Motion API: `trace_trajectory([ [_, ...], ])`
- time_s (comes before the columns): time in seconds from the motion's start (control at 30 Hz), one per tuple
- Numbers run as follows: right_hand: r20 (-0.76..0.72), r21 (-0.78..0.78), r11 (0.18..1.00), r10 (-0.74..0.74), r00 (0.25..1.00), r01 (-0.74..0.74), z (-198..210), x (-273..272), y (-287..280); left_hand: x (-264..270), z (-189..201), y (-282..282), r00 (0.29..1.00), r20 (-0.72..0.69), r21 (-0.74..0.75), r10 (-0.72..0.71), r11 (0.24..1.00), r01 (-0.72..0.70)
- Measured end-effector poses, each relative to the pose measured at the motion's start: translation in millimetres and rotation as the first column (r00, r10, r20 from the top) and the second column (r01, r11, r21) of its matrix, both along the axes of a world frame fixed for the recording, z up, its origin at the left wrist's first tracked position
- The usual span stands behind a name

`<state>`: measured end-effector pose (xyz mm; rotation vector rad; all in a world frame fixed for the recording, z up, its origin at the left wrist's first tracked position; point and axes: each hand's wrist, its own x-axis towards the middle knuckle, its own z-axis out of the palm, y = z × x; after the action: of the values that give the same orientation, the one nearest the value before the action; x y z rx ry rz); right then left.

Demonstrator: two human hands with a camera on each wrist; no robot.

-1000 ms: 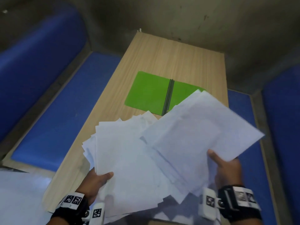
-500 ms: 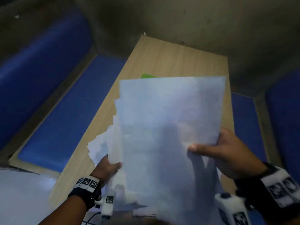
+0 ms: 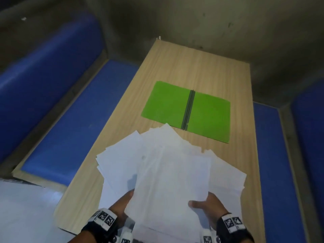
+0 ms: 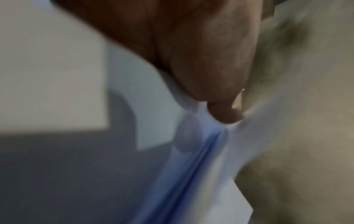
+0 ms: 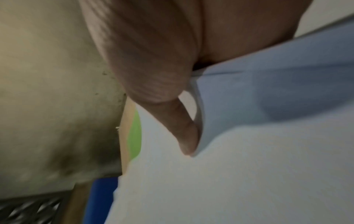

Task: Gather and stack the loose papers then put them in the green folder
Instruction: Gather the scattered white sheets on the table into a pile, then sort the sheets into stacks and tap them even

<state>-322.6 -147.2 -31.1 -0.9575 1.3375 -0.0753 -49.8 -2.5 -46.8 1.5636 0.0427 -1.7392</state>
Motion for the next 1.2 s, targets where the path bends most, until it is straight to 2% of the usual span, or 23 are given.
trace_trajectory([
  [0.03,-0.020,-0.074,0.997,0.014,1.000,-0.015,0,-1,2,0,6,-6,1.000,0.008,-0.012,-0.021,1.000,0.021],
  [0.1,-0.011,-0.234,0.972,-0.026,1.000,0.023,13,2,-4,6,23,-20,0.998,-0.053,-0.084,0.019,0.996,-0.024],
  [0.17,0.048,-0.403,0.911,-0.069,0.996,0.082,43,10,-18,15,56,-40,0.999,-0.027,-0.209,0.038,0.977,-0.043],
  [0.23,0.158,-0.552,0.818,-0.090,0.983,0.164,80,17,-29,21,99,-58,0.984,0.176,-0.367,-0.019,0.926,0.083],
  [0.3,0.285,-0.625,0.735,-0.099,0.953,0.263,123,26,-36,25,134,-73,0.917,0.396,-0.480,-0.037,0.843,0.241],
  [0.4,0.459,-0.656,0.657,-0.044,0.888,0.371,163,30,-40,29,155,-82,0.884,0.464,-0.594,0.046,0.756,0.273],
  [0.47,0.417,-0.635,0.698,-0.051,0.907,0.331,154,31,-41,24,146,-82,0.868,0.495,-0.582,0.040,0.756,0.298],
  [0.53,0.296,-0.537,0.798,-0.126,0.947,0.274,110,24,-39,14,122,-79,0.841,0.538,-0.518,-0.061,0.763,0.387],
  [0.6,0.163,-0.427,0.876,-0.168,0.972,0.223,67,22,-30,6,88,-75,0.825,0.538,-0.410,-0.172,0.802,0.435],
  [0.67,0.110,-0.373,0.902,-0.189,0.976,0.217,39,22,-21,-2,60,-73,0.818,0.541,-0.333,-0.195,0.843,0.421],
  [0.77,0.163,-0.483,0.818,-0.267,0.950,0.312,29,27,-22,-15,52,-86,0.772,0.624,-0.290,-0.118,0.883,0.369],
  [0.83,0.212,-0.540,0.751,-0.315,0.925,0.380,42,30,-21,-22,65,-91,0.792,0.610,-0.352,-0.015,0.891,0.288],
  [0.9,0.212,-0.597,0.707,-0.316,0.925,0.379,49,26,-23,-23,78,-94,0.786,0.616,-0.415,0.049,0.868,0.271],
  [1.07,0.093,-0.611,0.754,-0.231,0.968,0.239,45,12,-16,-16,76,-89,0.775,0.632,-0.419,0.022,0.851,0.317],
  [1.13,0.159,-0.627,0.711,-0.283,0.946,0.318,40,9,-18,-16,74,-90,0.760,0.646,-0.446,0.063,0.839,0.310],
  [1.2,0.190,-0.632,0.689,-0.307,0.933,0.355,41,13,-19,-19,78,-93,0.784,0.603,-0.495,0.144,0.839,0.226],
])
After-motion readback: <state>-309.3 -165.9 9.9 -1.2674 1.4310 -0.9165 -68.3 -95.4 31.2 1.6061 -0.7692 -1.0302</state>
